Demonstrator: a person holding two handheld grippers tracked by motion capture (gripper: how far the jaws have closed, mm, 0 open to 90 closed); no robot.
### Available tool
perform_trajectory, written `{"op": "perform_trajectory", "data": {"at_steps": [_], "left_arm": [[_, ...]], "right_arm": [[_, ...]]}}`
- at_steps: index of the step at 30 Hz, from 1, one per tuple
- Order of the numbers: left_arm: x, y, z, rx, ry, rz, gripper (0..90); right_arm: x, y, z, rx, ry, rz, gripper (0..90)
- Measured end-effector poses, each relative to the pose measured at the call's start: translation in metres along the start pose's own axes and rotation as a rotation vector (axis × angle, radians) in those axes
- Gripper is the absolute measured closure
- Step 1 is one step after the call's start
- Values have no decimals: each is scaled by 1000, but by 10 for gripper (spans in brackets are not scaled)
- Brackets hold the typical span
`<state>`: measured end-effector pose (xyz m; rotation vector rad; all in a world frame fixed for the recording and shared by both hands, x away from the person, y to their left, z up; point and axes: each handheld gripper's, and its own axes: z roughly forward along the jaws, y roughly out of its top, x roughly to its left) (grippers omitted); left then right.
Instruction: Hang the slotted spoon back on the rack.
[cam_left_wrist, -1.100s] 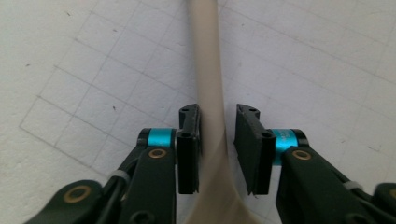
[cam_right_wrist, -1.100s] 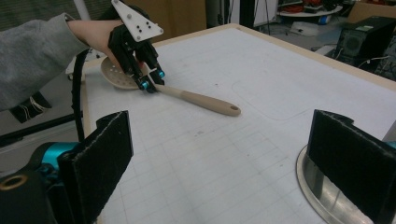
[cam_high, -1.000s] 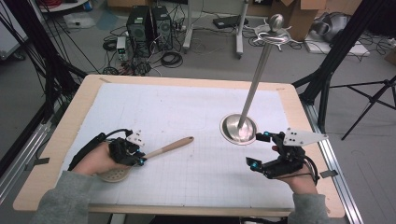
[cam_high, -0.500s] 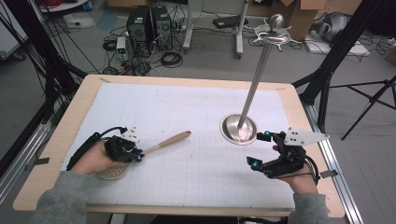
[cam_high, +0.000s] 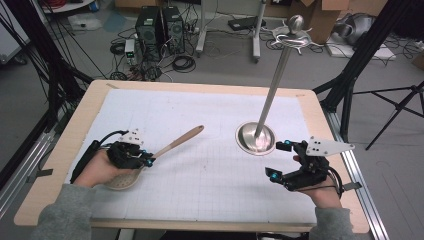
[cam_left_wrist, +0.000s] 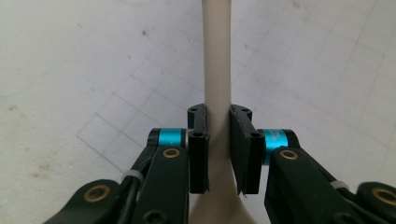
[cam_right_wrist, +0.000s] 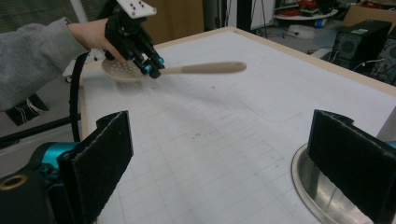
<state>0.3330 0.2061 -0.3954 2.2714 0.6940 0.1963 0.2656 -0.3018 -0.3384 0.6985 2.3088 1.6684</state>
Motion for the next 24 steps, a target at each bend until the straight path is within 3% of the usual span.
{"op": "perform_trajectory", "data": {"at_steps": [4, 9, 12, 16, 24], "left_arm": [[-3, 3, -5, -20, 5, -22, 778], [-10, 8, -10, -40, 20, -5, 778], [-12, 11, -13, -44, -2, -23, 778], [-17, 13, -17, -68, -1, -24, 778], [-16, 13, -25, -111, 15, -41, 778]], "right_arm": [[-1, -1, 1, 4, 0, 1, 61], [-1, 0, -1, -4, -4, 3, 60], [-1, 1, -1, -8, -5, 0, 61], [-3, 0, 3, 3, 2, -3, 61], [-4, 0, 1, -12, 1, 5, 60]]}}
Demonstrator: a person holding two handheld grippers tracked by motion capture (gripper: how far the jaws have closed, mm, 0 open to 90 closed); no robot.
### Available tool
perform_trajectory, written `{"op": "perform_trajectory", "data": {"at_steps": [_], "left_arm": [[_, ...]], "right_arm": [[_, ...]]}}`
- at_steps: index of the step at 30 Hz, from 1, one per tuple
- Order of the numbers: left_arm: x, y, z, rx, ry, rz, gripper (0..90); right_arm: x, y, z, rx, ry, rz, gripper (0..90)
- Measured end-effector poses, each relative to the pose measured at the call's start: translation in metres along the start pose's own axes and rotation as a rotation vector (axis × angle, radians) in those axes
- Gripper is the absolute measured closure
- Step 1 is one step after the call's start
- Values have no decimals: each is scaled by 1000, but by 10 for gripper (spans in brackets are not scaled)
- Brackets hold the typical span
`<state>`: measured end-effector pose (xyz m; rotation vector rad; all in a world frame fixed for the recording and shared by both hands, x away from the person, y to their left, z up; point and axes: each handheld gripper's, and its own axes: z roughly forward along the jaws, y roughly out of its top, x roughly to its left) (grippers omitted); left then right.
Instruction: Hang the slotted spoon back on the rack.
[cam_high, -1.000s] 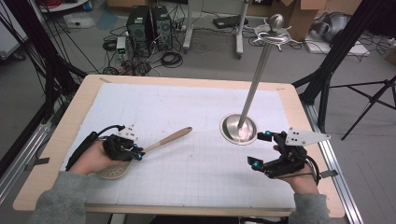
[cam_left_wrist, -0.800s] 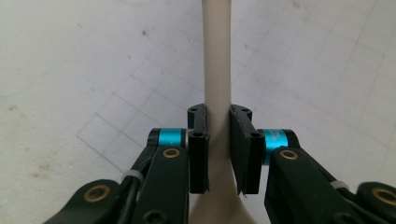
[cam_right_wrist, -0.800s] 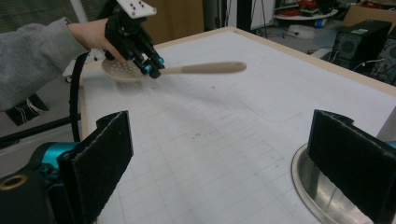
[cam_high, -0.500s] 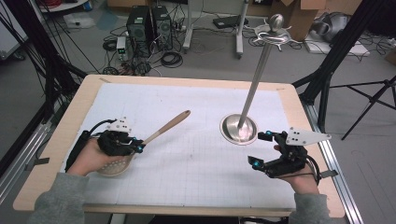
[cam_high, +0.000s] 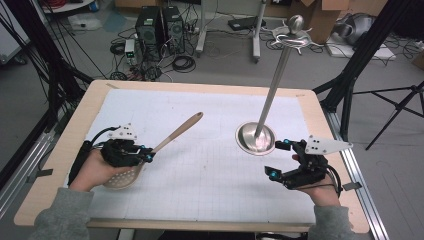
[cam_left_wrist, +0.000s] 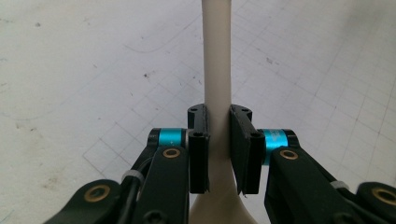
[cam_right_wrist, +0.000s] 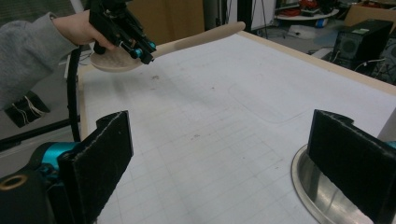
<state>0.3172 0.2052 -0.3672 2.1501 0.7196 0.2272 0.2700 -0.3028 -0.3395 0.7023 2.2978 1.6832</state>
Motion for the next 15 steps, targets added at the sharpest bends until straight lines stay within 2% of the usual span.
{"op": "perform_trajectory", "data": {"at_steps": [4, 6, 11, 15], "left_arm": [[-1, 5, -3, -23, 1, 13, 778], [-2, 9, -2, -40, -9, 18, 779], [-5, 24, -3, -44, -19, 42, 778], [-5, 36, -7, -98, -45, 28, 779]], "right_arm": [[-1, 0, -4, -29, 2, 7, 60], [-1, 0, -4, -27, -2, 16, 60], [-2, 0, -4, -28, 0, 17, 60], [-2, -1, -2, -20, 3, 16, 60]]}}
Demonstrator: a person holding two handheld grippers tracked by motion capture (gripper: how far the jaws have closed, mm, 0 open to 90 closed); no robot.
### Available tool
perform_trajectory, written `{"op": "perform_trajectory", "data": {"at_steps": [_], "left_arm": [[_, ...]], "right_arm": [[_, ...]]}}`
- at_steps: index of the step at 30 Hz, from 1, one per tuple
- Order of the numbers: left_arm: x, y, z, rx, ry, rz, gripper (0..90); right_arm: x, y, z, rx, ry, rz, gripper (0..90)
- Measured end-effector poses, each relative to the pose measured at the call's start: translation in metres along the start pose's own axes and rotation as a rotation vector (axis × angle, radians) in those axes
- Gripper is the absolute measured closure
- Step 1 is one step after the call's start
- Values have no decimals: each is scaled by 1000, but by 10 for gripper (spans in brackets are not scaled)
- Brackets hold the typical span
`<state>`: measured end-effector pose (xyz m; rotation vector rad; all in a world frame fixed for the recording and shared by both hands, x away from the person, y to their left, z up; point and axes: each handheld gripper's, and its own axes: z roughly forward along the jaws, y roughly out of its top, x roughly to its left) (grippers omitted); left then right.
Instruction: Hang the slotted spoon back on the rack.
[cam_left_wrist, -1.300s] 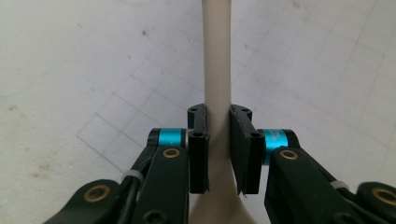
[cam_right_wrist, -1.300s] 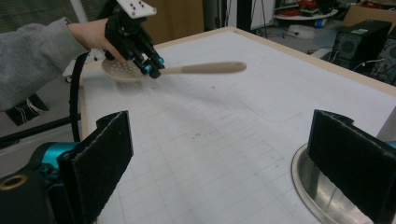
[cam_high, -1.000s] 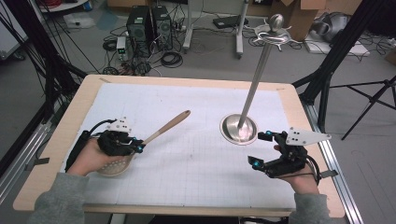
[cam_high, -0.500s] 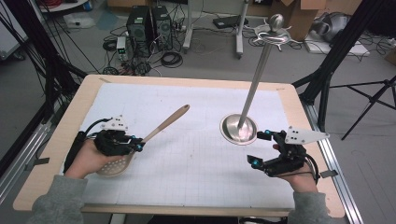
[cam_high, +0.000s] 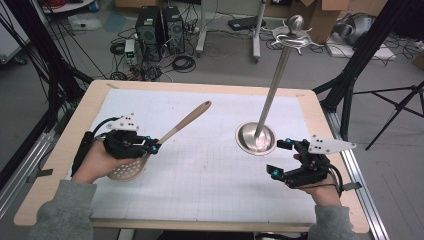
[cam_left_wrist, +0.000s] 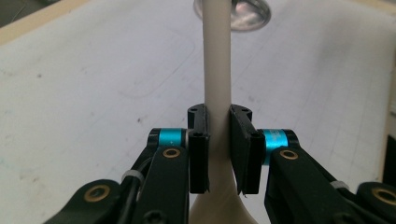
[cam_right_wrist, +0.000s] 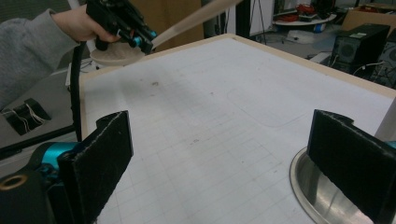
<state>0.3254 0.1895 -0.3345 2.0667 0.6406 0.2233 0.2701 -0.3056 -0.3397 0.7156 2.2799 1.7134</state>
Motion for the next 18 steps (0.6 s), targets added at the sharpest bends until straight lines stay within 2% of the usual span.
{"op": "perform_trajectory", "data": {"at_steps": [5, 9, 18], "left_arm": [[0, 11, -1, -9, 26, 10, 778], [-2, 19, 0, -4, 22, 27, 779], [-1, 36, 2, -19, 28, 30, 778]], "right_arm": [[0, 0, 1, -5, 2, -4, 60], [-1, 0, 0, -6, 3, 2, 60], [-4, -1, 1, -11, 3, 9, 60]]}}
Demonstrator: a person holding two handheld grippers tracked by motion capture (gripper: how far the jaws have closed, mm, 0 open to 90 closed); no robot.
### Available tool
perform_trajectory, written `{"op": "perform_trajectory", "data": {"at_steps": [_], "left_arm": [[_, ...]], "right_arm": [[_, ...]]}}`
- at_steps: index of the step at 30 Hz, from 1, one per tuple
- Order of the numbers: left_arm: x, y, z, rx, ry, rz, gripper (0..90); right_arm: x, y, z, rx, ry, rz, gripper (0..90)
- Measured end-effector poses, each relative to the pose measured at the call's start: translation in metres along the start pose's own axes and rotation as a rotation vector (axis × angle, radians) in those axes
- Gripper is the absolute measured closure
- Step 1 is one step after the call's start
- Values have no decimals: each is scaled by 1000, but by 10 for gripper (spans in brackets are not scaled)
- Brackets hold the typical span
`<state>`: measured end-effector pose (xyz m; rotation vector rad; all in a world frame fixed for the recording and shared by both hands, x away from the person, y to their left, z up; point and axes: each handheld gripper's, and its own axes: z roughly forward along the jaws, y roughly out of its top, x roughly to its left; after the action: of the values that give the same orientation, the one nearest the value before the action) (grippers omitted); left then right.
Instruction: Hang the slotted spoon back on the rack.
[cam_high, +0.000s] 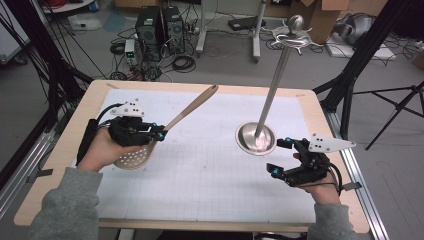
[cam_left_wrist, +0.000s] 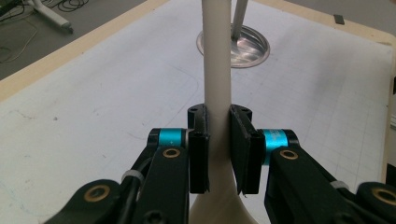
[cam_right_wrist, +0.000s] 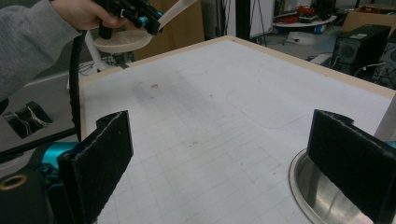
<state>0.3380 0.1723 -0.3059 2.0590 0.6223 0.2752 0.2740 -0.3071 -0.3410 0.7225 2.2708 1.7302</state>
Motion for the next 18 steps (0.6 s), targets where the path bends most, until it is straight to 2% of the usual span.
{"op": "perform_trajectory", "data": {"at_steps": [3, 5, 8, 18], "left_arm": [[-1, 5, 0, -15, -17, -10, 779], [-1, 7, -1, -36, -22, 9, 778], [0, 10, -3, -41, -7, -8, 778], [2, 17, -11, -60, 17, 1, 779]], "right_arm": [[0, 0, 0, -4, 3, -2, 60], [0, 0, 0, -9, 6, -3, 60], [0, 0, 0, -10, 8, -4, 60], [0, 1, 1, -22, 12, 0, 60]]}}
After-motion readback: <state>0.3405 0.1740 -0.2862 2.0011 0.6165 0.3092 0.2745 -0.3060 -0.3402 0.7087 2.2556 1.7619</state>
